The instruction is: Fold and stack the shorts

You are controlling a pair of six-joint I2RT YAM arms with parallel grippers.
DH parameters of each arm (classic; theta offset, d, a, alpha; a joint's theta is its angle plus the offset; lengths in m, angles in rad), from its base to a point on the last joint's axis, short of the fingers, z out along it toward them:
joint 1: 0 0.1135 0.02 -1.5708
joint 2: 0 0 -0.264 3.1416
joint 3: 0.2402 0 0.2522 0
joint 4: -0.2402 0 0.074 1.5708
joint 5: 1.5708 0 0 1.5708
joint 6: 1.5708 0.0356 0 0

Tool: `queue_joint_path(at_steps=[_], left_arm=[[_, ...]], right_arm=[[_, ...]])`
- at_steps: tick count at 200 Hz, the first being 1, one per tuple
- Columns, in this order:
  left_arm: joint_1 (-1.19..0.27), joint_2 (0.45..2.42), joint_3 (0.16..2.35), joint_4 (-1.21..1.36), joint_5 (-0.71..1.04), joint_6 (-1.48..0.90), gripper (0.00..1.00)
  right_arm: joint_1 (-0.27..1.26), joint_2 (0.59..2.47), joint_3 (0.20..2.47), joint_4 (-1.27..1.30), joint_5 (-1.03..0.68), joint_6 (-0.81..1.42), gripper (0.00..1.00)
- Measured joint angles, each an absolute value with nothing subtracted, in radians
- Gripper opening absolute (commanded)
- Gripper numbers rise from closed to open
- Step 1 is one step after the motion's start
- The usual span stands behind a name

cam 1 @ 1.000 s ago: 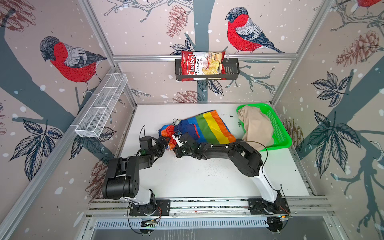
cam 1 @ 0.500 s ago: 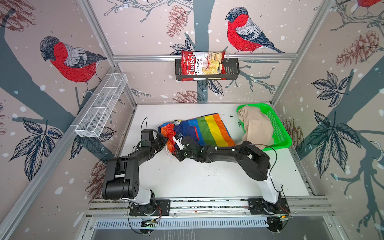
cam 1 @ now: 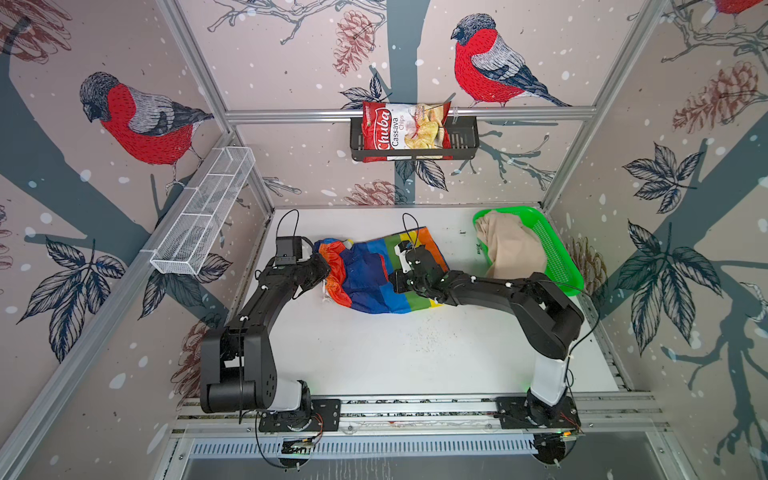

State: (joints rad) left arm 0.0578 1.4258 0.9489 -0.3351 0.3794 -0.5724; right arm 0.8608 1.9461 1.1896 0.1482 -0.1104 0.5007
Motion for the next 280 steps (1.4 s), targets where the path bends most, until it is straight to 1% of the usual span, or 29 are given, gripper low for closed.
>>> queue_joint_path(at_steps=[27, 52, 92, 109, 134, 153, 193, 212, 239, 280], left_arm=[[0.058, 1.415, 1.016, -0.409, 0.360, -0.533, 0.00], [0.058, 1.399, 1.073, -0.437, 0.340, -0.512, 0.00], [0.058, 1.389, 1.111, -0.461, 0.331, -0.488, 0.00], [0.058, 1.388, 1.113, -0.468, 0.329, -0.471, 0.00], [0.057, 1.380, 1.113, -0.484, 0.316, -0.464, 0.00], [0.057, 1.372, 1.113, -0.484, 0.314, -0.456, 0.00], [0.048, 1.365, 1.127, -0.497, 0.318, -0.443, 0.00], [0.042, 1.363, 1.142, -0.503, 0.325, -0.437, 0.00], [0.036, 1.362, 1.165, -0.513, 0.340, -0.429, 0.00], [0.032, 1.358, 1.183, -0.530, 0.350, -0.416, 0.00]], right_arm=[[0.914, 2.066, 1.284, 0.121, -0.117, 0.506, 0.14], [0.960, 2.180, 1.383, 0.101, -0.163, 0.527, 0.14], [1.001, 2.254, 1.518, 0.088, -0.247, 0.529, 0.14], [0.974, 2.230, 1.516, 0.088, -0.260, 0.529, 0.15], [0.885, 2.167, 1.490, 0.105, -0.262, 0.556, 0.17], [0.830, 2.169, 1.527, 0.102, -0.253, 0.579, 0.17], [0.804, 2.327, 1.775, 0.020, -0.247, 0.581, 0.17], [0.805, 2.419, 1.888, -0.022, -0.250, 0.582, 0.20], [0.808, 2.546, 2.020, -0.041, -0.280, 0.609, 0.24], [0.824, 2.689, 2.206, -0.043, -0.337, 0.652, 0.24]])
